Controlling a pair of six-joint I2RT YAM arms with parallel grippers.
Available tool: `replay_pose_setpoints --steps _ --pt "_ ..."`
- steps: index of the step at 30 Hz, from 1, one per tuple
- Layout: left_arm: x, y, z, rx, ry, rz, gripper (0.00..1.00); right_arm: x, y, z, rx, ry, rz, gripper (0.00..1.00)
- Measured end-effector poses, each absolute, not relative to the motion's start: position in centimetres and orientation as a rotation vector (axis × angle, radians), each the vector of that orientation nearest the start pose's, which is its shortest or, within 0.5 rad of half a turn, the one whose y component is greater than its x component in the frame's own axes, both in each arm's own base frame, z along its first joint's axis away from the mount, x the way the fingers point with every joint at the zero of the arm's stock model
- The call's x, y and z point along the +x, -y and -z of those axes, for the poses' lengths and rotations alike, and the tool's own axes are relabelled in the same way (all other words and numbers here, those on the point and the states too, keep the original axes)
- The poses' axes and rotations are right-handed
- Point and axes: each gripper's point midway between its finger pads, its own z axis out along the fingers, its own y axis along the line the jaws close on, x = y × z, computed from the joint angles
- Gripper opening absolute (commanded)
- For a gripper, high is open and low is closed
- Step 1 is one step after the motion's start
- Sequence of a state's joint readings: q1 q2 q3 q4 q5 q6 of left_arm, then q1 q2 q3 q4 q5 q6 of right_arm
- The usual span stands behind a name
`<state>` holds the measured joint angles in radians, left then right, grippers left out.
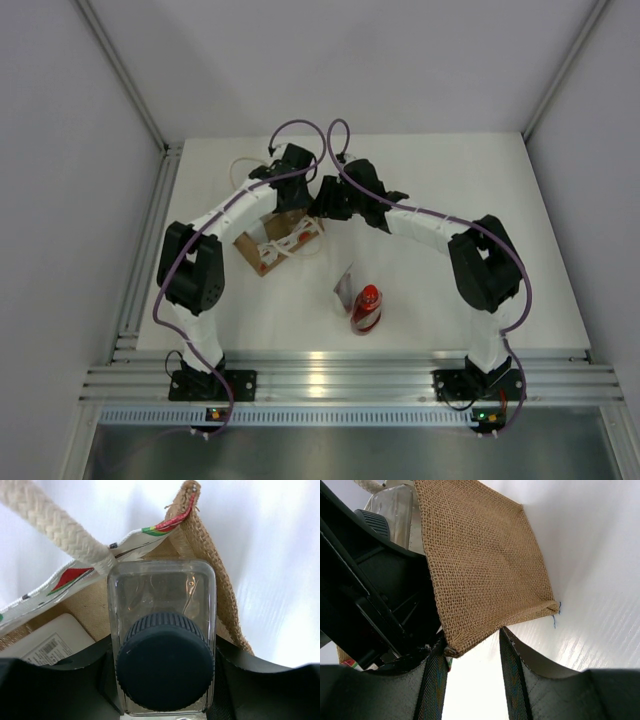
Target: Take the personal care products out of the canvas bag
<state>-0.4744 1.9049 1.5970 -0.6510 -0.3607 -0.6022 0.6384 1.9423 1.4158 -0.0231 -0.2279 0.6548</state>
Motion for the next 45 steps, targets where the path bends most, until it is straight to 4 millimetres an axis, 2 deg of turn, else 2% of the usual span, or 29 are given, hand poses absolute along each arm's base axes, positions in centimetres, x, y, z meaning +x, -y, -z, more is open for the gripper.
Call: replay_pose_setpoints --steps 10,17,21,26,32,39,45 --pt "43.3 17.4 -12.8 -0.096 -2.446 -0.056 0.00 39.9 -37.6 -13.5 -0.128 -2.271 -0.975 0.41" --pt "43.0 17.3 -13.9 -0.063 -2.426 -0.043 0.00 39.9 -37.6 -13.5 -0.128 -2.271 -0.976 0.41" --pt "42.5 17.2 -15.3 -0.063 -2.404 -0.027 0.00 39.9 -37.6 -13.5 -0.128 -2.271 -0.976 0.41" --pt "42.0 17.4 -18.0 -0.042 -2.349 0.004 0.00 40.1 -37.8 -13.7 -0.129 -2.267 -0.978 0.41" --pt "40.7 17.3 -22.9 0.000 -2.256 0.062 0.00 40.1 -37.8 -13.2 -0.127 -2.276 -0.975 0.41" --pt "37.6 17.2 -28.0 0.082 -2.174 0.148 0.00 40.4 -38.1 -13.2 -0.126 -2.275 -0.976 0.41" --pt "33.9 16.9 -31.6 0.147 -2.100 0.263 0.00 40.6 -38.2 -13.3 -0.125 -2.273 -0.977 0.41"
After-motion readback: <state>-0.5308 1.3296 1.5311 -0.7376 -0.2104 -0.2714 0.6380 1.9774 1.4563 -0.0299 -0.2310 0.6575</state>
